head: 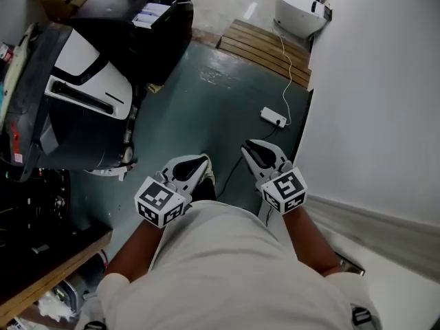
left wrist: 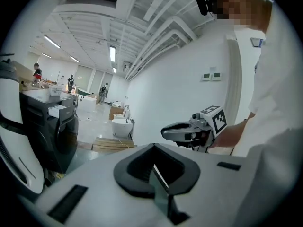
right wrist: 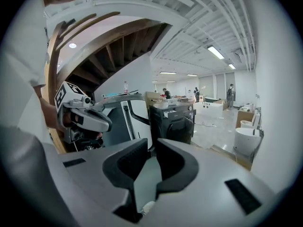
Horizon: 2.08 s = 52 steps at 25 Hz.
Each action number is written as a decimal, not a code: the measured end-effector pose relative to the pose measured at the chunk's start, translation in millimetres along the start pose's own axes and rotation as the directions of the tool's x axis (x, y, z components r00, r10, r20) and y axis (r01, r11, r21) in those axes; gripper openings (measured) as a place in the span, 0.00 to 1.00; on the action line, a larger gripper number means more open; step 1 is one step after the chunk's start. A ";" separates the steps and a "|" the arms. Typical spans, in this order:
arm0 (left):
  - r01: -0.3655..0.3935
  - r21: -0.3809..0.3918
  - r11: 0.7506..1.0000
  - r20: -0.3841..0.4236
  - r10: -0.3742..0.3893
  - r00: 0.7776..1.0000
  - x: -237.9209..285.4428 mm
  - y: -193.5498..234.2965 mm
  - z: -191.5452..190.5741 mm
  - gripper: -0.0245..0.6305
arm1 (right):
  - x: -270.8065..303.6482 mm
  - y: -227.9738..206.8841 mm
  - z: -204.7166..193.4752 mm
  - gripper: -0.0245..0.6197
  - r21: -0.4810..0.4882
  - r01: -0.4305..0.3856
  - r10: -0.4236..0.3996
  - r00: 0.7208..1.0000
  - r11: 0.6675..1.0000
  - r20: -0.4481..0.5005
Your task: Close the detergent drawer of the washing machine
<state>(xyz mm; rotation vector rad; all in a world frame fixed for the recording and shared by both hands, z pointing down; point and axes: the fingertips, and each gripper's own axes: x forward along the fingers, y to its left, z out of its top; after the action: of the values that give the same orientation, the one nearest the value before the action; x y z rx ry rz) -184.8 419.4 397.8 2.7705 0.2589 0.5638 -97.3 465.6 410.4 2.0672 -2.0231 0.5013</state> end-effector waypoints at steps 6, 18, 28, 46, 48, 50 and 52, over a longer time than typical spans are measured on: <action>0.004 0.011 1.000 0.005 -0.005 1.000 30.7 63.5 45.2 0.03 | 70.0 -49.3 34.3 0.10 -0.016 -0.026 0.026 0.999 1.000 -0.032; -0.107 -0.041 0.993 0.111 0.111 0.988 14.1 177.8 99.6 0.03 | 190.6 -86.3 88.4 0.10 -0.076 -0.121 0.117 0.991 0.990 -0.065; -0.247 -0.136 0.959 0.163 0.268 0.950 -9.5 248.2 110.2 0.03 | 284.0 -99.5 118.4 0.13 -0.118 -0.194 0.189 0.981 0.974 -0.052; -0.430 -0.242 0.869 0.113 0.466 0.878 7.3 373.1 155.0 0.03 | 471.7 -198.4 147.3 0.18 -0.129 -0.258 0.251 0.965 0.957 -0.071; -0.439 -0.232 0.868 0.102 0.470 0.877 12.8 382.4 160.4 0.03 | 489.0 -206.2 148.0 0.18 -0.127 -0.266 0.258 0.963 0.956 -0.077; -0.448 -0.231 0.864 0.094 0.478 0.873 17.3 392.2 166.2 0.03 | 505.7 -213.9 148.9 0.18 -0.126 -0.269 0.260 0.962 0.955 -0.084; -0.455 -0.238 0.858 0.093 0.486 0.869 21.2 400.4 172.6 0.03 | 520.8 -221.9 148.5 0.18 -0.126 -0.272 0.261 0.961 0.954 -0.094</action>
<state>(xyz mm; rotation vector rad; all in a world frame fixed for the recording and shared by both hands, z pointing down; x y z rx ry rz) -49.5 4.6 384.4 2.6434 -0.5056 0.4536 139.3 -63.7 490.7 1.6802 -2.2357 0.4621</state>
